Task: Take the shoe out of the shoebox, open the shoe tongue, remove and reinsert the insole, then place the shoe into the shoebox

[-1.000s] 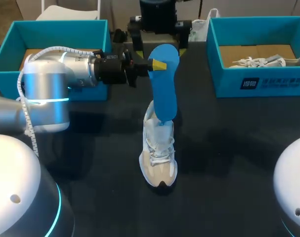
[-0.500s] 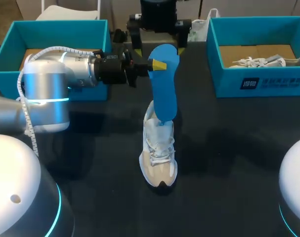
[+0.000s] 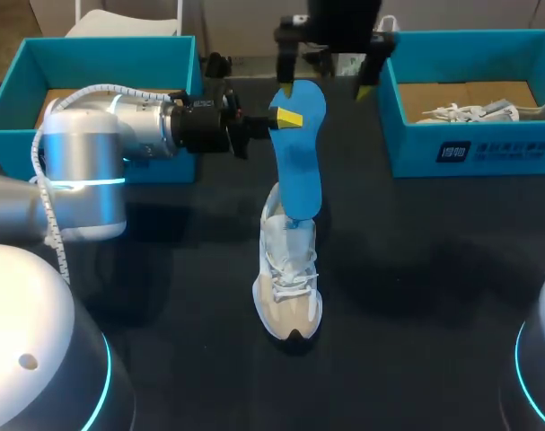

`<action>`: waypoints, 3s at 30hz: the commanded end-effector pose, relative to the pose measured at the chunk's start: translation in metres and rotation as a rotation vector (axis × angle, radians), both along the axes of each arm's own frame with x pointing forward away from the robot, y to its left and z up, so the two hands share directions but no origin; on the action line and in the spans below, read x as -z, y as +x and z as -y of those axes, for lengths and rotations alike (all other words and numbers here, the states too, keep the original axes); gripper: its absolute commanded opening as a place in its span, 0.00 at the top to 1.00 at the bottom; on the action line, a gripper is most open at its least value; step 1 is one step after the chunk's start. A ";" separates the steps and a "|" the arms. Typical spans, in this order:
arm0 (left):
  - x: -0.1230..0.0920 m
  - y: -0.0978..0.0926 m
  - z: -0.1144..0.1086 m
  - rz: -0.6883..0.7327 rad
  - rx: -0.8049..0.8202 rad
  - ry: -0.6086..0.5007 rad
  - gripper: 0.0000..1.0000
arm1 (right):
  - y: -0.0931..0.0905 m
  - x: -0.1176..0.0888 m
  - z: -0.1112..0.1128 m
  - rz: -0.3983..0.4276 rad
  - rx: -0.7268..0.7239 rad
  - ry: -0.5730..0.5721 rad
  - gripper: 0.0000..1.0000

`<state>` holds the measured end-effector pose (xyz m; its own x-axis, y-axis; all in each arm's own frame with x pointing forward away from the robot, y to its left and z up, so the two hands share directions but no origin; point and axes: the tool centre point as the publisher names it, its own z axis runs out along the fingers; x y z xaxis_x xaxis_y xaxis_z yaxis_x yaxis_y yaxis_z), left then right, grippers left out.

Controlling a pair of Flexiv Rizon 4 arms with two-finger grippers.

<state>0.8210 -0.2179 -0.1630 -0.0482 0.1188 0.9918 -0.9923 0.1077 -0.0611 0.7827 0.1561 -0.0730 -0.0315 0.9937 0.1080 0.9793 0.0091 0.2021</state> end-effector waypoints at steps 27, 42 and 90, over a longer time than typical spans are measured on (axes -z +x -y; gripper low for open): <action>0.001 0.000 0.001 0.001 0.000 -0.001 1.00 | 0.001 0.020 0.066 0.034 -0.190 0.862 0.00; 0.001 0.000 0.001 0.001 0.000 -0.001 1.00 | 0.012 0.042 0.075 0.068 -0.225 1.055 0.00; -0.020 0.001 -0.006 0.267 0.035 -0.047 1.00 | 0.026 0.067 0.086 0.055 -0.236 1.191 0.00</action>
<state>0.8168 -0.2161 -0.1477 -0.2558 0.1703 0.9516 -0.9540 0.1149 -0.2770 0.8080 0.0686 -0.1395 -0.2332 0.2393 0.9425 0.9681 -0.0341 0.2482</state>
